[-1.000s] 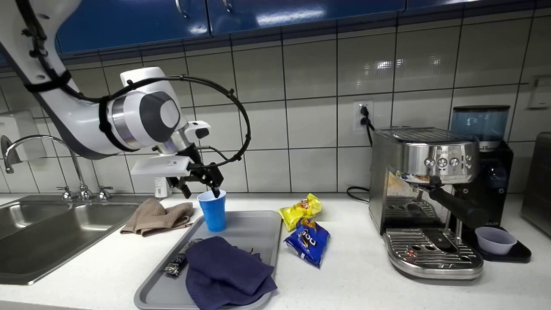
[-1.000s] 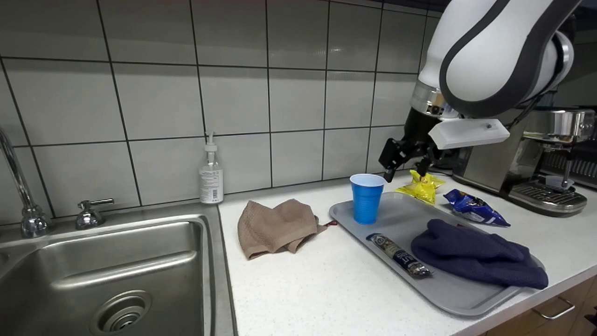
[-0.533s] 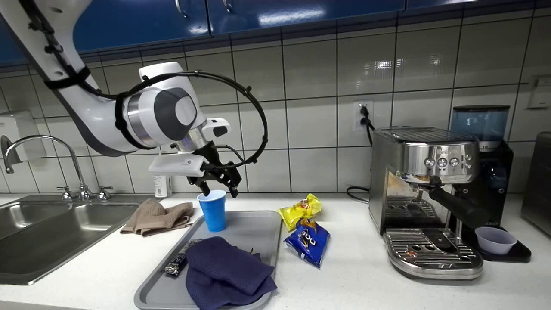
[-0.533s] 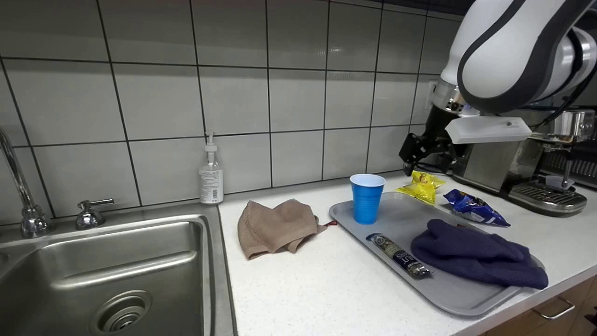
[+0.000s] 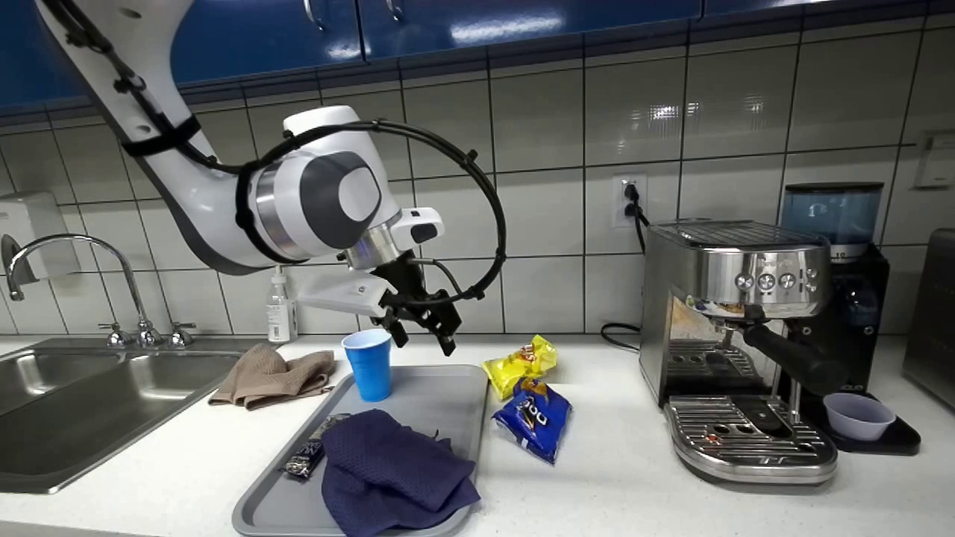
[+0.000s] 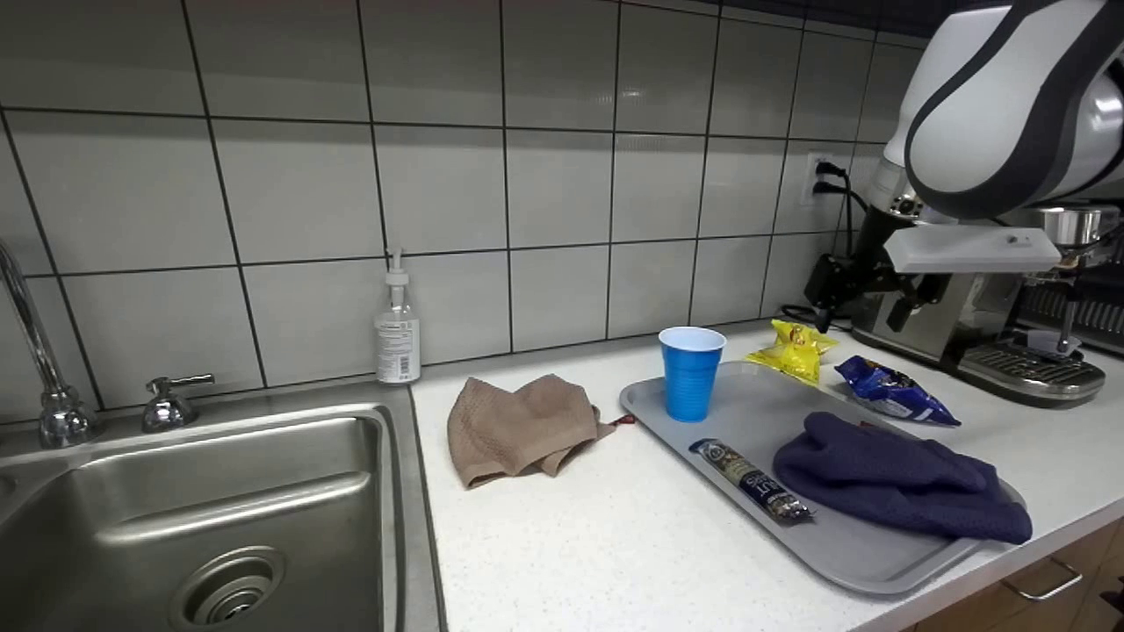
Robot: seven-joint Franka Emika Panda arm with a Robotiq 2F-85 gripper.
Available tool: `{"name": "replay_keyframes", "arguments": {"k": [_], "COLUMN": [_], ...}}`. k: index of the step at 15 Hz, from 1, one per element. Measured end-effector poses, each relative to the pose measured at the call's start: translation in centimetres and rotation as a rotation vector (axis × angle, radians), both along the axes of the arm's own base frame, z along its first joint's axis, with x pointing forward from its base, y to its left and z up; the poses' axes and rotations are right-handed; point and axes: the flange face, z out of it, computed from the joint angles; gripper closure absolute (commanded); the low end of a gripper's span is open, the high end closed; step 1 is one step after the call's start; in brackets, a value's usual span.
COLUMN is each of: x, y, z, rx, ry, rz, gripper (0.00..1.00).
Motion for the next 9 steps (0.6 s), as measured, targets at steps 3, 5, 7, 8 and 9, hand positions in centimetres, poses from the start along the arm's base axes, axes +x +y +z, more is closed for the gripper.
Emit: {"name": "replay_keyframes", "arguments": {"k": [3, 5, 7, 8, 9], "x": [-0.6, -0.7, -0.7, -0.7, -0.7], "y": [-2.2, -2.6, -2.6, -2.6, -2.6], "z": [-0.5, -0.8, -0.9, -0.9, -1.0], "rx": [-0.011, -0.021, -0.023, -0.024, -0.024], "ry": [0.014, 0.022, 0.024, 0.025, 0.025], "rz": [-0.044, -0.041, -0.038, -0.038, -0.038], "gripper": [0.0, 0.0, 0.0, 0.0, 0.0]}}
